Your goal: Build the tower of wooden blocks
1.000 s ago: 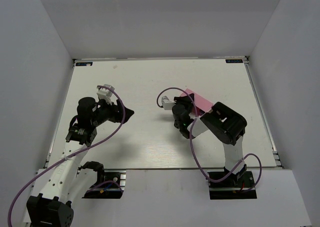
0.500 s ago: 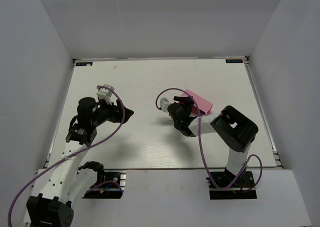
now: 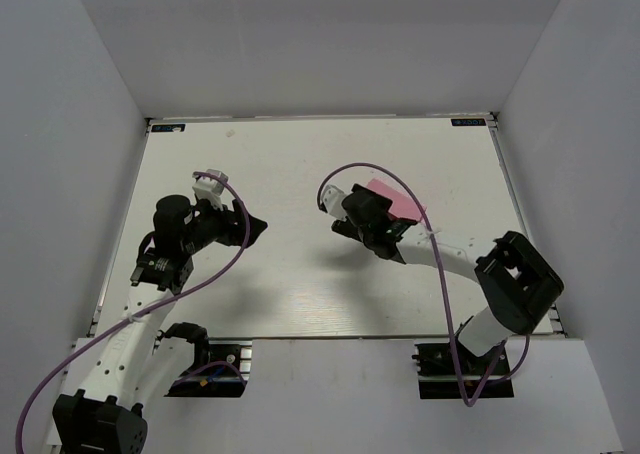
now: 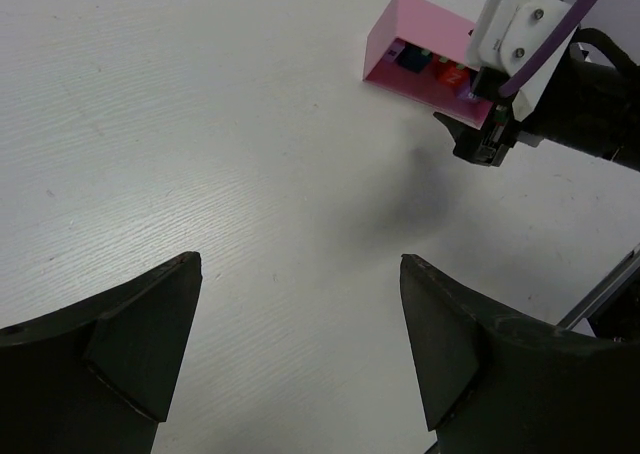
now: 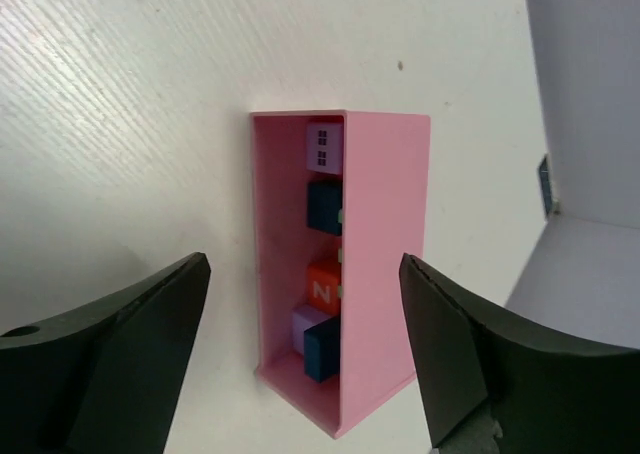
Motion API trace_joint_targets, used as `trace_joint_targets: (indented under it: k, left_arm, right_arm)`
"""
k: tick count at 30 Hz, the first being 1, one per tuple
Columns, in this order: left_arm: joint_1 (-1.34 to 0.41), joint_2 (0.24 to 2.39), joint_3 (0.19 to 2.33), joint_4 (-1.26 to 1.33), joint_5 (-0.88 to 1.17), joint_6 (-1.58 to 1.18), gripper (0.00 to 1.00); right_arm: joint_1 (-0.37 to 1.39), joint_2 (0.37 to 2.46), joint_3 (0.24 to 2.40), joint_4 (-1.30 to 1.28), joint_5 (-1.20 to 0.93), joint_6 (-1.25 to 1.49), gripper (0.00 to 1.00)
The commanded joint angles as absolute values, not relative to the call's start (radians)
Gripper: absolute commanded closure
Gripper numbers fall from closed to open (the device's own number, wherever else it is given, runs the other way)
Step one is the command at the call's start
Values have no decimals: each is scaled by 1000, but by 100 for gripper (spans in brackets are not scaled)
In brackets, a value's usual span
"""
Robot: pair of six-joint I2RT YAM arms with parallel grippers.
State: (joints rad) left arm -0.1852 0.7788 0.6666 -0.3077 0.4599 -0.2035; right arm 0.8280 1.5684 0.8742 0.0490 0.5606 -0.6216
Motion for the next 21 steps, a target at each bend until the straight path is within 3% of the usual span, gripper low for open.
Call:
trace_joint_targets:
  k: [1,8,21]
  left_arm:
    - [-187,755,698,-302,478,-189,10]
    - [-187,764,698,-273,535,-189,10]
    - [-187,773,698,-273,545,-189,9]
  right_arm:
    - [792,1514,919,-64,440,-525,16]
    - [669,1447,986,-193,255,-440,10]
    - [440,1522,1140,-371,-38,-436,10]
